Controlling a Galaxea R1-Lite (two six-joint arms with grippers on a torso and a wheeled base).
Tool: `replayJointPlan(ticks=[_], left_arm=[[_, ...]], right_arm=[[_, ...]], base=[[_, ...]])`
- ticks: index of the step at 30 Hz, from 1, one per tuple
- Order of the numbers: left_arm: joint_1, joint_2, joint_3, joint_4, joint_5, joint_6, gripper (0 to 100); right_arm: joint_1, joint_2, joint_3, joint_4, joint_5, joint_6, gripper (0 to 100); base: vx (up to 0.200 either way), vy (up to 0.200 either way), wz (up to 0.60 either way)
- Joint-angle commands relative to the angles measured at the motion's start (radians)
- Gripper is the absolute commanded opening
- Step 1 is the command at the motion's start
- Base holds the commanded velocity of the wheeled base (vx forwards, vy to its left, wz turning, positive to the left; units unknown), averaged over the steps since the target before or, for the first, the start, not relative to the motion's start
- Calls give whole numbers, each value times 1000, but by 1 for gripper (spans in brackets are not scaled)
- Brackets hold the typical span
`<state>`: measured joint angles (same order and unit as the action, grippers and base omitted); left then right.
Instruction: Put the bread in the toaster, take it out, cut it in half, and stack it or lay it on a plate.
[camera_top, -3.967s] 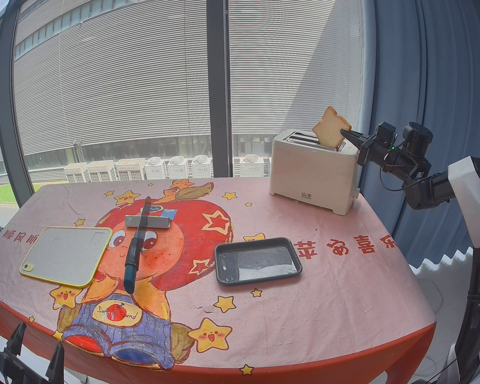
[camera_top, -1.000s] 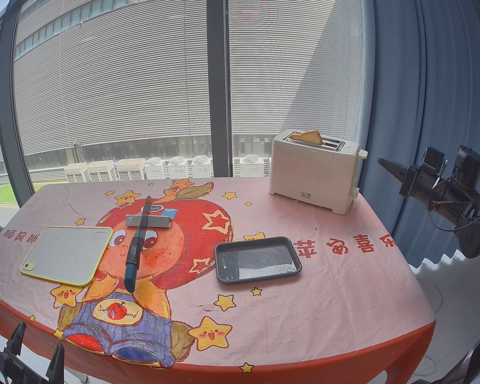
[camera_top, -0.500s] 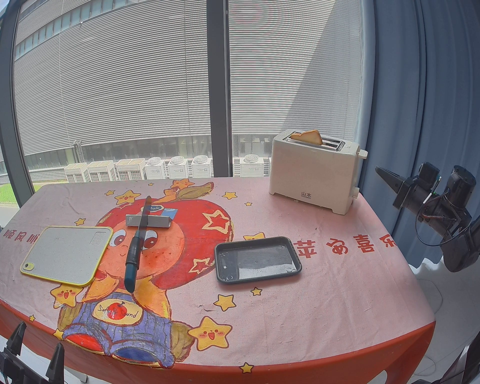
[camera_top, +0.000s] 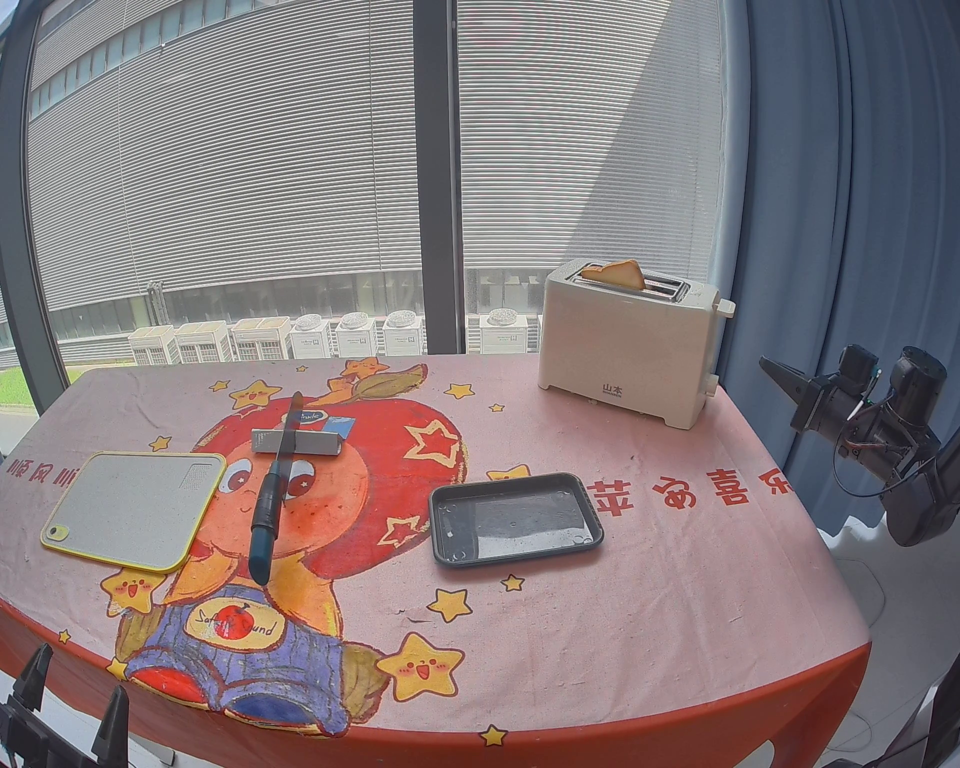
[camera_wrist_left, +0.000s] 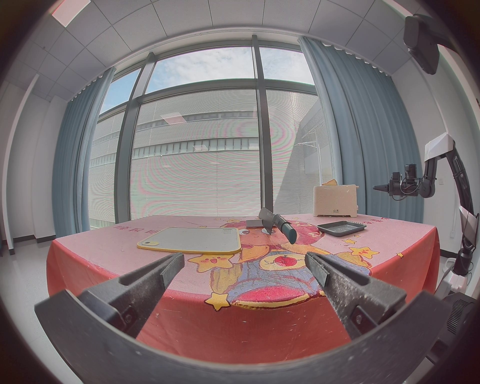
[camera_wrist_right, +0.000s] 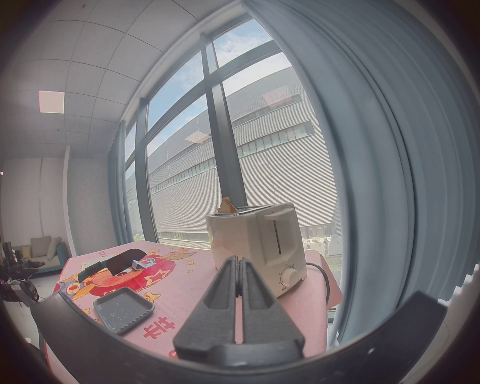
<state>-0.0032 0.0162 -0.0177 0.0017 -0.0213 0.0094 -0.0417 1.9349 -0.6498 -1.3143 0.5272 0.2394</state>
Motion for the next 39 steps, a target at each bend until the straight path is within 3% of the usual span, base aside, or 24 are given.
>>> replayJointPlan(ticks=[1,32,34,37,39], left_arm=[[0,-16,18,0,0,0,100],[0,-16,18,0,0,0,100],[0,-16,18,0,0,0,100],[0,-16,18,0,0,0,100],[0,-16,18,0,0,0,100]], right_arm=[[-3,22,-1,18,0,-3,0],[-15,182,-28,41,-3,1,0],[-15,164,-50,162,-13,1,0],[-17,151,-64,216,-13,0,0],[-15,157,-83,230,-47,0,0]], base=[[0,0,0],[0,0,0],[0,0,0],[0,0,0],[0,0,0]])
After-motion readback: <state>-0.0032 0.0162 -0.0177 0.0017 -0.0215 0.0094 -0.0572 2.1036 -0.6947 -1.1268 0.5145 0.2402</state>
